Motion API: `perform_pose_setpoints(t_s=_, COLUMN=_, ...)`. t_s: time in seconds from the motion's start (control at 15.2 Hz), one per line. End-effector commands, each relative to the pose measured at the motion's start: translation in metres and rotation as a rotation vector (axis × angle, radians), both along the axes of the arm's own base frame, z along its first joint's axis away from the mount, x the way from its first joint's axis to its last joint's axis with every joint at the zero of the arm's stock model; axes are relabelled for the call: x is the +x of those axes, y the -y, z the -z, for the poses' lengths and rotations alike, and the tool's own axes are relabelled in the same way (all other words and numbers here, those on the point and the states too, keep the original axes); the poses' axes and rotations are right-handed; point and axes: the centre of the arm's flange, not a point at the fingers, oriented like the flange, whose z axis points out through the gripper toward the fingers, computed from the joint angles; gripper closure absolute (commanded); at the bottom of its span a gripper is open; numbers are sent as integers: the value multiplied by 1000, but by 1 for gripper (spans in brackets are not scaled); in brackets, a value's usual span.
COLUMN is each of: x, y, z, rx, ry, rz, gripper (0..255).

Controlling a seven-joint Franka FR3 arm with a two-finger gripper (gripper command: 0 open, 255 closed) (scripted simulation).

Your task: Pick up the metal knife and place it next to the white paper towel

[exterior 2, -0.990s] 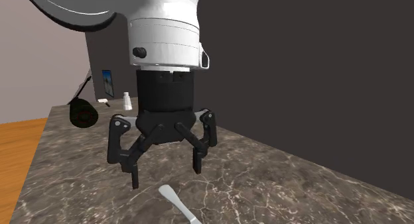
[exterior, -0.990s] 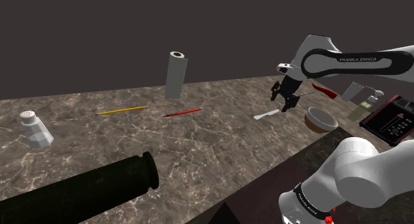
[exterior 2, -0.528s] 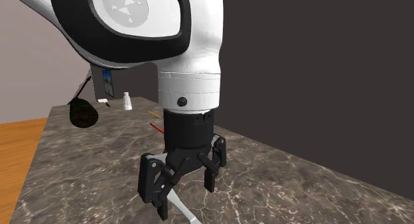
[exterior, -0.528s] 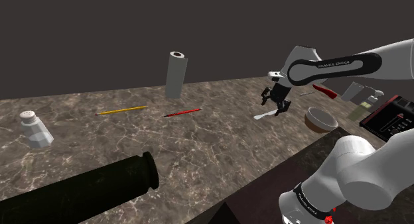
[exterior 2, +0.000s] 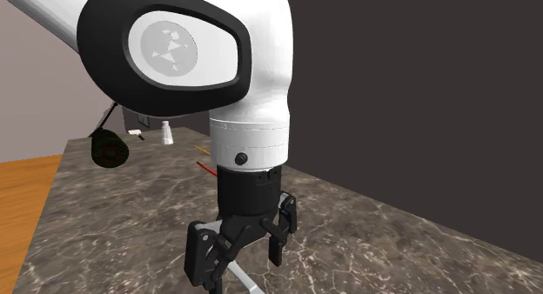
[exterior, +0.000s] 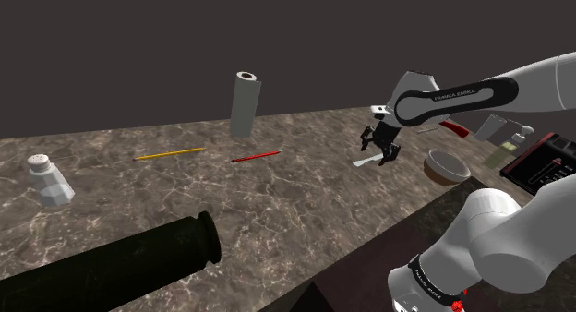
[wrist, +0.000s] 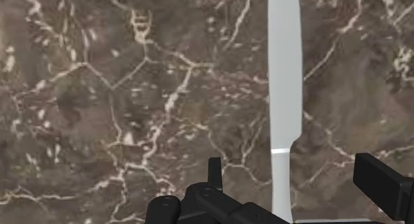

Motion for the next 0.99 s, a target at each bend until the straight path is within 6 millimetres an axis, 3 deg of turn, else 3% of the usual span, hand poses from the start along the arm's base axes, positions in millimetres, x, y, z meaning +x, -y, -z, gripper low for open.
perform_pose_setpoints(t_s=0.0, x=0, y=0, z=0, rx=0, ry=0, rz=0, gripper=0)
perform_pose_setpoints(t_s=0.2, x=0, y=0, z=0, rx=0, ry=0, rz=0, gripper=0)
perform_pose_setpoints(t_s=0.26, x=0, y=0, z=0, rx=0, ry=0, rz=0, gripper=255)
perform_pose_setpoints(t_s=0.92, x=0, y=0, z=-5, rx=0, ry=0, rz=0, gripper=255)
